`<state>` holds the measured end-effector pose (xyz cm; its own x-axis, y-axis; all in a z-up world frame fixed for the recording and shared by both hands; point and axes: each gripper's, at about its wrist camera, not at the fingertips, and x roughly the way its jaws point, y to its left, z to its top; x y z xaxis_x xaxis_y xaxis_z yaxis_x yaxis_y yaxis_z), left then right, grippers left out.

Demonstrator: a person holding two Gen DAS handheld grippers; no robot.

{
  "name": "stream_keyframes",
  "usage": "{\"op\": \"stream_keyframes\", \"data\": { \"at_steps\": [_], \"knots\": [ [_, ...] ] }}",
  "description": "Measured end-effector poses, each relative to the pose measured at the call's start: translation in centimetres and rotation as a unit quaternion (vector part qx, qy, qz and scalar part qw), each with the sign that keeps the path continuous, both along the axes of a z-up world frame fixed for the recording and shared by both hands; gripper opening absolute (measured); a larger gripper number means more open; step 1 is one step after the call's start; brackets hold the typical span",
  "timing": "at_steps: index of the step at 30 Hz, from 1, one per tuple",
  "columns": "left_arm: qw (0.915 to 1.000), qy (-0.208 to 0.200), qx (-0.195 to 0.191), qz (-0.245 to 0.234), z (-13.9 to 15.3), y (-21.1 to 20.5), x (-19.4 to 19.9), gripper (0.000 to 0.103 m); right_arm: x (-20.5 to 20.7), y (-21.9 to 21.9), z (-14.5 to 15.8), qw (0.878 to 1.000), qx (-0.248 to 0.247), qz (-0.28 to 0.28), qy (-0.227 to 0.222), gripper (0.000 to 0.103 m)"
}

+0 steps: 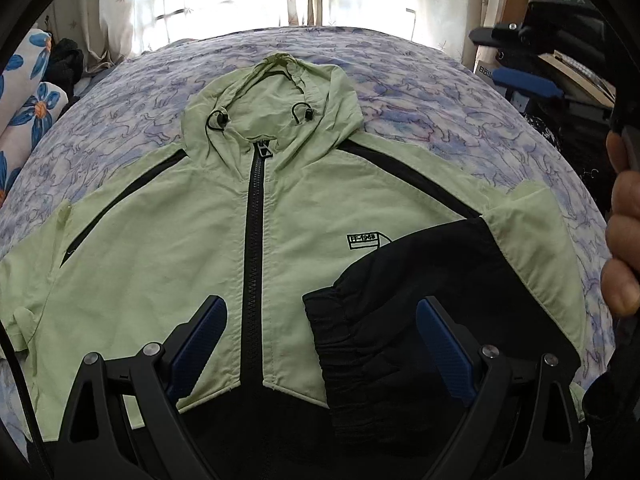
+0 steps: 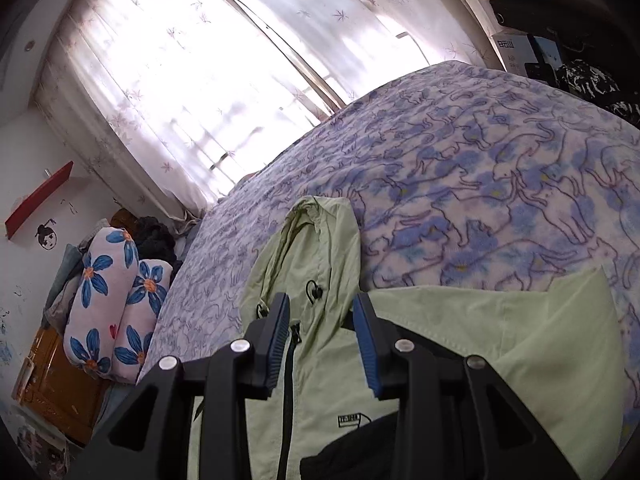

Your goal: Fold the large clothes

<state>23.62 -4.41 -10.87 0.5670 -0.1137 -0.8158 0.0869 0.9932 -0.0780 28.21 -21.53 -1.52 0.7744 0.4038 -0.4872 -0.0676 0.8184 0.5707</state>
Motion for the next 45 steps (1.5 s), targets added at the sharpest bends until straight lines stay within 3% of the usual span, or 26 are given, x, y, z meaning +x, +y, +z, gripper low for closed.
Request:
{"op": "stream_keyframes", "data": {
  "at_steps": [5, 12, 16, 17, 18, 20, 22, 23, 28, 33, 37, 39, 43, 45],
  "knots": [
    [0.9993, 0.036, -0.008, -0.009, -2.5, -0.3, 0.7, 0.095, 1.2, -1.0, -0.6, 1.000, -0.005, -0.007, -0.014, 0.033],
    [0.9969, 0.071, -0.030, -0.013, -4.5, 0.1, 1.1, 0.095, -1.4, -2.8, -3.5, 0.997, -0.075, -0.017, 0.023, 0.033],
    [0.9967, 0.070, -0.025, -0.032, -4.8, -0.7, 0.9, 0.095, -2.4, -4.1, -4.9, 0.996, -0.078, -0.027, 0.043, 0.033],
    [0.9964, 0.071, -0.025, -0.039, -4.8, -0.9, 0.8, 0.090, -2.5, -4.5, -5.1, 0.996, -0.075, -0.031, 0.046, 0.033],
    [0.9960, 0.069, -0.026, -0.050, -4.8, -1.3, 0.7, 0.069, -2.5, -4.7, -5.2, 0.995, -0.073, -0.035, 0.050, 0.033],
    [0.9951, 0.072, -0.013, -0.066, -4.9, -1.9, 0.7, 0.043, -2.4, -4.8, -5.0, 0.995, -0.072, -0.037, 0.054, 0.033],
    [0.9946, 0.069, -0.016, -0.076, -4.6, -2.2, 0.7, 0.024, -2.5, -4.7, -4.7, 0.995, -0.079, -0.035, 0.050, 0.033],
    [0.9947, 0.068, -0.020, -0.074, -4.3, -2.1, 0.8, 0.023, -2.5, -4.7, -4.5, 0.995, -0.083, -0.034, 0.048, 0.033],
    [0.9965, -0.003, 0.024, -0.080, -0.4, -1.4, 0.7, 0.022, -2.8, -4.1, -2.3, 0.994, -0.096, -0.028, 0.050, 0.033],
    [0.9972, -0.039, 0.057, -0.030, 2.6, 2.9, 1.5, 0.022, -3.2, -3.7, -0.2, 0.986, -0.142, -0.042, 0.079, 0.033],
    [0.9966, -0.021, 0.077, 0.017, 1.7, 7.5, 2.1, 0.022, -5.2, -3.9, 0.0, 0.982, -0.149, -0.071, 0.096, 0.035],
    [0.9958, -0.005, 0.082, 0.040, 0.6, 9.6, 2.1, 0.023, -6.5, -4.0, -0.6, 0.977, -0.164, -0.086, 0.106, 0.051],
    [0.9970, 0.041, 0.037, 0.054, -2.4, 13.0, 2.3, 0.025, -7.7, -4.2, -3.4, 0.972, -0.165, -0.085, 0.144, 0.052],
    [0.9972, 0.042, 0.029, 0.055, -2.8, 13.6, 2.2, 0.026, -8.2, -4.6, -5.3, 0.968, -0.163, -0.084, 0.172, 0.052]
  ]
}}
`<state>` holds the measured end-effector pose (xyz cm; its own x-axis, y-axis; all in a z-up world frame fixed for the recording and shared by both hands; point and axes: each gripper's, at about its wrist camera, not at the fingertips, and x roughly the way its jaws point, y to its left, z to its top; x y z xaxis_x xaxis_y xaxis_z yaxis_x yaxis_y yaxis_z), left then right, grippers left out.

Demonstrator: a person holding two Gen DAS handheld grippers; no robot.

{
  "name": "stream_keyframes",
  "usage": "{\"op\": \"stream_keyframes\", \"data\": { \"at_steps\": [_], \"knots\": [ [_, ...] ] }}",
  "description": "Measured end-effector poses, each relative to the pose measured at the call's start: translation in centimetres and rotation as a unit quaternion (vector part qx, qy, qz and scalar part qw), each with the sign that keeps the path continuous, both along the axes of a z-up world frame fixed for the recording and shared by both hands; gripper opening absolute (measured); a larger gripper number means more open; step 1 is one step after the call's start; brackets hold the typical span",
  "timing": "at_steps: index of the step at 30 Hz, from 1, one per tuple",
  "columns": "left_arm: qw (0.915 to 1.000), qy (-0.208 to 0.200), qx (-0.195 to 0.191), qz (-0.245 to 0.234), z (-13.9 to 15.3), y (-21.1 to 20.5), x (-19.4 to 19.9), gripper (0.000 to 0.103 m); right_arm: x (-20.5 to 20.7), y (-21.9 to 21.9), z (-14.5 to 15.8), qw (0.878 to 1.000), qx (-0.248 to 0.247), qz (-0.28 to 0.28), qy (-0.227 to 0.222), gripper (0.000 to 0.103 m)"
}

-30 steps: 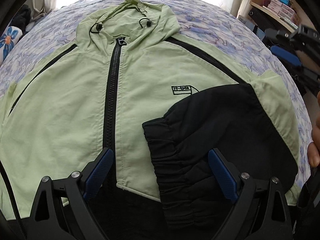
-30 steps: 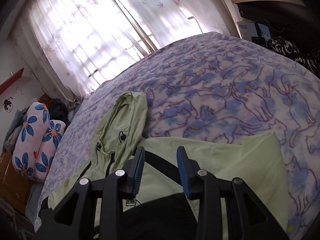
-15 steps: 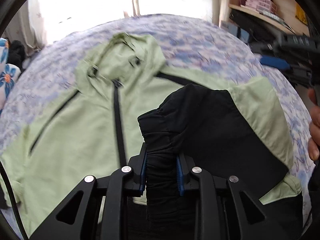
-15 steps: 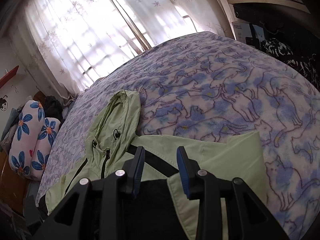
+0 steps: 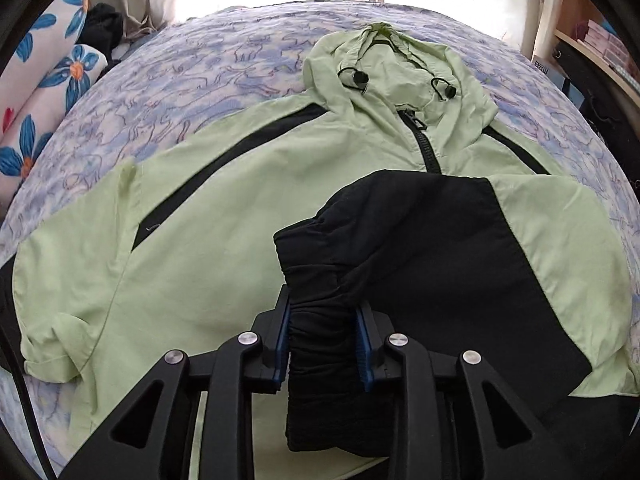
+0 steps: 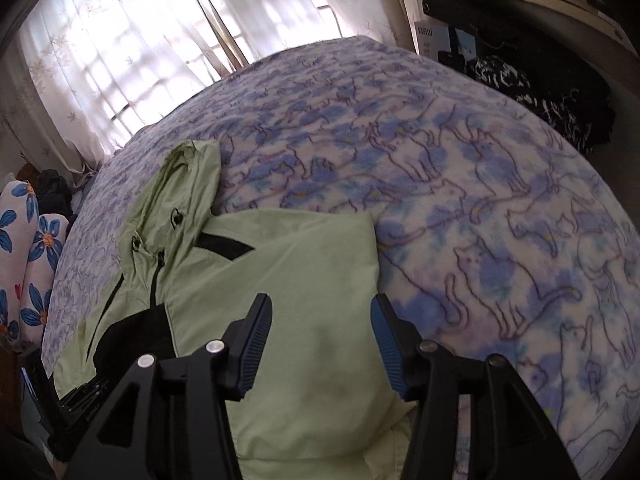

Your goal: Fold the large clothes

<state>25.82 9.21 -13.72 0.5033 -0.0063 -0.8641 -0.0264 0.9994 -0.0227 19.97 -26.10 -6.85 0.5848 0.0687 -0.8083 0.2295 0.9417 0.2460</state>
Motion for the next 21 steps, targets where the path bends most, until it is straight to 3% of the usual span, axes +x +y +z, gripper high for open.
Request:
{"op": "stream_keyframes", "data": {
  "at_steps": [6, 7, 9, 10, 13, 16, 19, 20, 21],
  "knots": [
    [0.9987, -0.051, 0.000, 0.005, 2.0, 0.4, 0.2, 0.025, -1.5, -0.7, -4.6, 0.998, 0.007, 0.010, 0.056, 0.052],
    [0.9989, -0.046, 0.003, 0.008, 1.9, 0.6, 0.5, 0.029, -1.5, -1.0, -5.0, 0.998, 0.009, 0.008, 0.064, 0.052],
    [0.9996, -0.021, 0.012, 0.014, 1.2, 0.9, 1.1, 0.053, -1.6, -1.4, -6.2, 0.997, 0.022, 0.003, 0.077, 0.051],
    [0.9997, -0.005, 0.018, 0.016, 0.5, 1.0, 1.3, 0.059, -1.7, -1.6, -6.4, 0.997, 0.030, 0.002, 0.077, 0.052],
    [0.9995, 0.016, 0.019, 0.018, -0.6, 1.6, 1.3, 0.061, -1.7, -1.5, -6.3, 0.997, 0.031, 0.005, 0.070, 0.052],
    [0.9995, 0.016, -0.012, 0.027, -1.2, 2.4, 0.7, 0.062, -1.4, -0.9, -6.4, 0.997, 0.018, 0.014, 0.078, 0.052],
    [0.9989, 0.014, -0.032, 0.031, -1.5, 2.6, 0.6, 0.060, -1.4, -0.9, -6.2, 0.996, 0.028, 0.011, 0.078, 0.052],
    [0.9989, 0.010, -0.039, 0.025, -1.4, 2.5, 0.6, 0.040, -1.6, -1.1, -6.0, 0.996, 0.038, 0.009, 0.075, 0.052],
    [0.9988, 0.009, -0.044, 0.018, -1.4, 2.3, 0.7, 0.028, -1.9, -1.3, -5.9, 0.996, 0.046, 0.006, 0.070, 0.052]
  ]
}}
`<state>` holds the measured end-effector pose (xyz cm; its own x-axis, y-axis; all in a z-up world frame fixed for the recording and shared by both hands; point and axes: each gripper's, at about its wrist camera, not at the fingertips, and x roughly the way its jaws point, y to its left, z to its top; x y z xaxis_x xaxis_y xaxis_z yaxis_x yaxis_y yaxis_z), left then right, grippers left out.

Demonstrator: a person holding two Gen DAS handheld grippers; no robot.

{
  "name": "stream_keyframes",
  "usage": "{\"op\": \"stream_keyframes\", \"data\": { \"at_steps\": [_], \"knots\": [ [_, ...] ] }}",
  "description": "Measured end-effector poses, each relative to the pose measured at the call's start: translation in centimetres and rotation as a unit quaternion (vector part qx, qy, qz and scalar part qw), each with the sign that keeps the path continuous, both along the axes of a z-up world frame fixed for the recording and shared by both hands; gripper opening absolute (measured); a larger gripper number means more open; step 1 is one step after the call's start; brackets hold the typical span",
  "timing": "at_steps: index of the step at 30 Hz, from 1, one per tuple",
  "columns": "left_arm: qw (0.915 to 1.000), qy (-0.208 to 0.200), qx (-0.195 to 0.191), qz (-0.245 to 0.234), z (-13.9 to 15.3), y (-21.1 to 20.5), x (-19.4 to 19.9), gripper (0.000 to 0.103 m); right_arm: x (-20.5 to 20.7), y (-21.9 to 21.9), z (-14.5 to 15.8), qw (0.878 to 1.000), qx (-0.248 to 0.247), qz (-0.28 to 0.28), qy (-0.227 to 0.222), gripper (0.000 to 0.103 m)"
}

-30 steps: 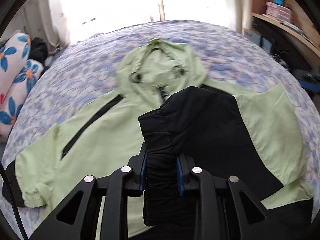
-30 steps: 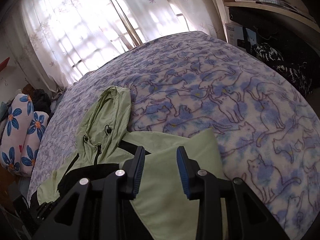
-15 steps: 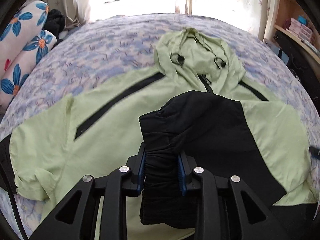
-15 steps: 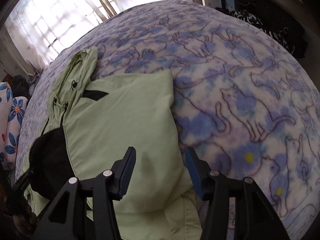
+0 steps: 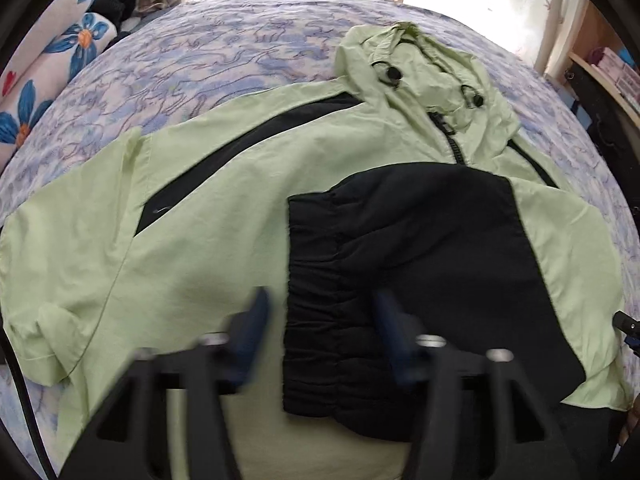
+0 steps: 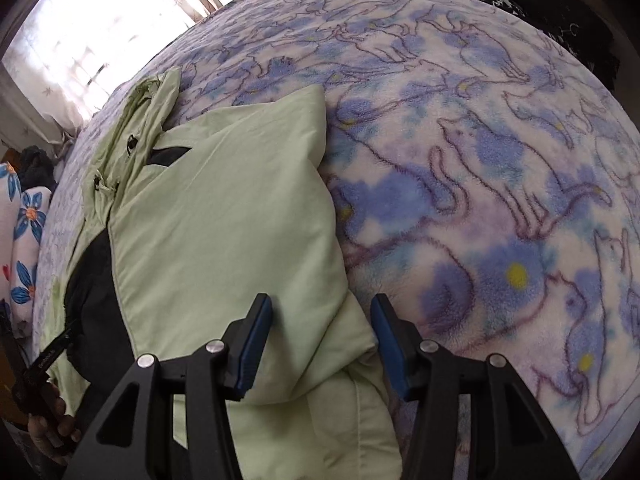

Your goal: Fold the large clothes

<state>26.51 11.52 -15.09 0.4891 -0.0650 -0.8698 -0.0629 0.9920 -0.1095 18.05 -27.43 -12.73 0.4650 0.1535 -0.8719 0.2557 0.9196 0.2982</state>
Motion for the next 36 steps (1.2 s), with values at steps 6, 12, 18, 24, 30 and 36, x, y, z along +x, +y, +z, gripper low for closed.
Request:
{"op": "stream_keyframes", "data": {
  "at_steps": [6, 12, 18, 24, 30, 36],
  "knots": [
    [0.9984, -0.053, -0.003, 0.020, 2.5, 0.4, 0.8, 0.023, -1.5, -1.0, 1.3, 1.000, 0.005, -0.009, -0.018, 0.052],
    [0.9984, -0.036, -0.009, 0.044, 2.0, 2.0, 2.4, 0.024, -1.4, -0.5, 0.9, 1.000, -0.009, 0.016, -0.015, 0.052],
    [0.9994, -0.024, 0.002, 0.026, 0.9, 1.1, 1.4, 0.024, -1.1, 0.7, -0.4, 0.999, -0.018, 0.031, -0.007, 0.015],
    [0.9988, -0.025, 0.042, -0.008, 0.2, -1.2, 0.5, 0.026, -0.9, 0.3, -0.5, 0.999, -0.043, 0.010, 0.011, 0.013],
    [0.9998, -0.010, -0.010, 0.015, 0.5, 0.7, 1.3, 0.058, 1.1, -0.3, 3.6, 0.998, -0.010, -0.004, -0.055, 0.046],
    [0.9995, -0.016, -0.015, 0.021, 0.5, 0.8, 3.2, 0.057, 8.2, -0.5, 2.0, 0.999, -0.024, -0.026, -0.034, 0.048]
  ]
}}
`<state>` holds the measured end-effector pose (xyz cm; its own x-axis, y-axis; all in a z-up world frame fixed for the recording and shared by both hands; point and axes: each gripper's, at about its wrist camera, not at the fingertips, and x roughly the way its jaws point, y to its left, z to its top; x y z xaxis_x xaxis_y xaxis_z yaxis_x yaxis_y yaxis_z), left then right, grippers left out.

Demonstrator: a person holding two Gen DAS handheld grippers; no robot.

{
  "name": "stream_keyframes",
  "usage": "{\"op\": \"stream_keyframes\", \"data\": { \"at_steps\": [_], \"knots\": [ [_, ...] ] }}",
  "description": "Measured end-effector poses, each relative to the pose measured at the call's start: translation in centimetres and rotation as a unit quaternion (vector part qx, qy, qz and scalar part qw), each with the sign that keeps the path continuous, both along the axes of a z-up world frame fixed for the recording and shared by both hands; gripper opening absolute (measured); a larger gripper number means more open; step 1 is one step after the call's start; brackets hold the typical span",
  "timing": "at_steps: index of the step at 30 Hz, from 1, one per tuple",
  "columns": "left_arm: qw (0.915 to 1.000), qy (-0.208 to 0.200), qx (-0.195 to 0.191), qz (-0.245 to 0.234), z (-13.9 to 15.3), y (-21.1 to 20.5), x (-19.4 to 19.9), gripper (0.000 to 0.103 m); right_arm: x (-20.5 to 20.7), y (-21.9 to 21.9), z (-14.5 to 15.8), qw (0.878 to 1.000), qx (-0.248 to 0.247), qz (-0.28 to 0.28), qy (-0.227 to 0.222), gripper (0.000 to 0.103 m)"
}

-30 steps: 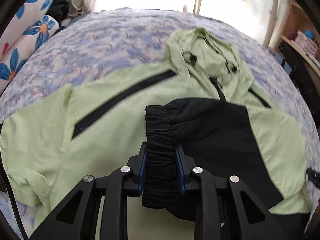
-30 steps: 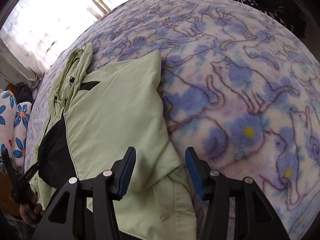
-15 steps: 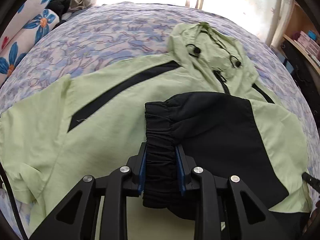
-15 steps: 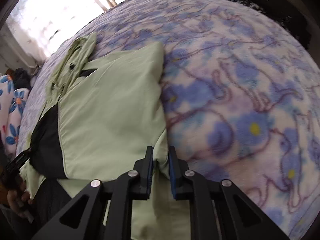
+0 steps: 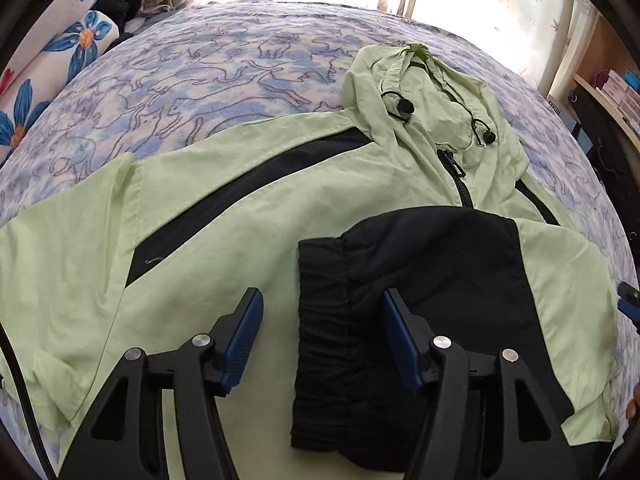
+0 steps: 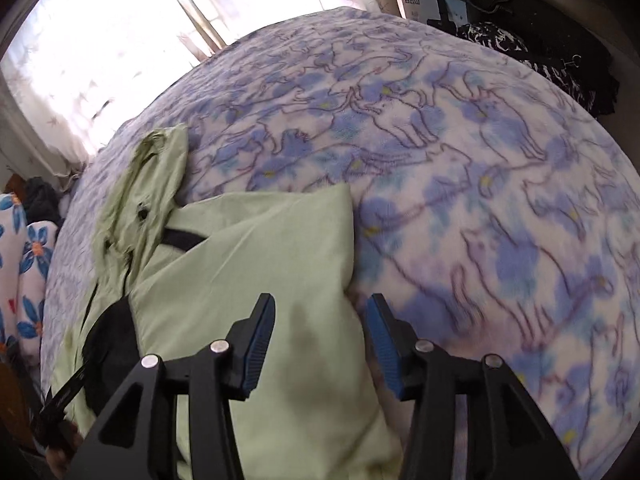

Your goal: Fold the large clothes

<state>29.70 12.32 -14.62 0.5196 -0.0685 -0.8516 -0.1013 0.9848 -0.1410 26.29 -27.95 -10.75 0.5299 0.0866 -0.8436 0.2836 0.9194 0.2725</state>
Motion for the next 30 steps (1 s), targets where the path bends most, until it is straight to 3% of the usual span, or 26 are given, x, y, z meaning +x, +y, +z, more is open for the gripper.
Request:
{"op": "stream_keyframes", "data": {
  "at_steps": [1, 2, 4, 5, 7, 10, 11, 12, 15, 19, 23, 26, 28, 30],
  "knots": [
    [1.0000, 0.000, 0.003, -0.004, -0.1, -0.2, 0.4, 0.052, 0.9, -0.1, -0.8, 1.000, 0.003, -0.001, 0.009, 0.048],
    [0.9999, 0.002, 0.007, -0.011, -0.3, -0.5, 0.6, 0.037, 1.7, -0.1, -1.7, 1.000, 0.007, 0.003, 0.021, 0.048],
    [0.9994, -0.001, 0.025, -0.022, -0.3, -1.2, 1.2, 0.034, 2.9, 0.2, -3.0, 0.999, -0.008, 0.013, 0.043, 0.019],
    [0.9992, -0.009, 0.033, -0.022, -0.2, -1.3, 1.4, 0.033, 3.1, 0.1, -3.0, 0.999, -0.035, 0.001, 0.041, 0.012],
    [0.9991, -0.009, 0.036, -0.020, -0.5, -1.1, 1.7, 0.033, 3.3, -0.2, -3.1, 0.997, -0.066, -0.016, 0.037, 0.012],
    [0.9995, 0.001, 0.027, -0.016, -0.6, -0.8, 1.8, 0.037, 3.4, -0.3, -2.9, 0.996, -0.072, -0.014, 0.046, 0.012],
    [0.9994, 0.003, 0.032, -0.015, -0.5, -0.8, 1.7, 0.044, 3.1, -0.1, -2.3, 0.996, -0.081, -0.014, 0.044, 0.014],
    [0.9989, 0.004, 0.045, -0.012, -0.1, -0.8, 1.5, 0.052, 2.5, 0.1, -1.4, 0.995, -0.090, -0.018, 0.034, 0.015],
    [0.9982, -0.017, 0.058, -0.005, 1.5, -0.4, 0.3, 0.055, 0.4, 1.2, 1.0, 0.996, -0.091, -0.014, -0.010, 0.015],
    [0.9971, -0.057, 0.051, 0.003, 3.7, -1.1, -1.5, 0.055, -1.5, 5.8, 1.9, 0.996, -0.061, 0.055, -0.016, 0.015],
    [0.9973, -0.056, 0.042, -0.021, 3.5, -3.6, -2.0, 0.055, -2.8, 11.8, 0.2, 0.988, -0.066, 0.138, 0.006, 0.015],
    [0.9964, -0.032, 0.075, -0.026, 1.4, -5.0, -1.9, 0.055, -3.8, 13.8, -1.7, 0.982, -0.101, 0.160, 0.027, 0.015],
    [0.9948, -0.007, 0.100, -0.017, -0.4, -4.7, -1.6, 0.055, -4.5, 13.0, -2.7, 0.980, -0.135, 0.142, 0.038, 0.015],
    [0.9957, -0.006, 0.092, -0.011, -1.1, -3.8, -1.9, 0.059, -5.3, 11.3, -2.8, 0.975, -0.191, 0.108, 0.038, 0.015]
  ]
}}
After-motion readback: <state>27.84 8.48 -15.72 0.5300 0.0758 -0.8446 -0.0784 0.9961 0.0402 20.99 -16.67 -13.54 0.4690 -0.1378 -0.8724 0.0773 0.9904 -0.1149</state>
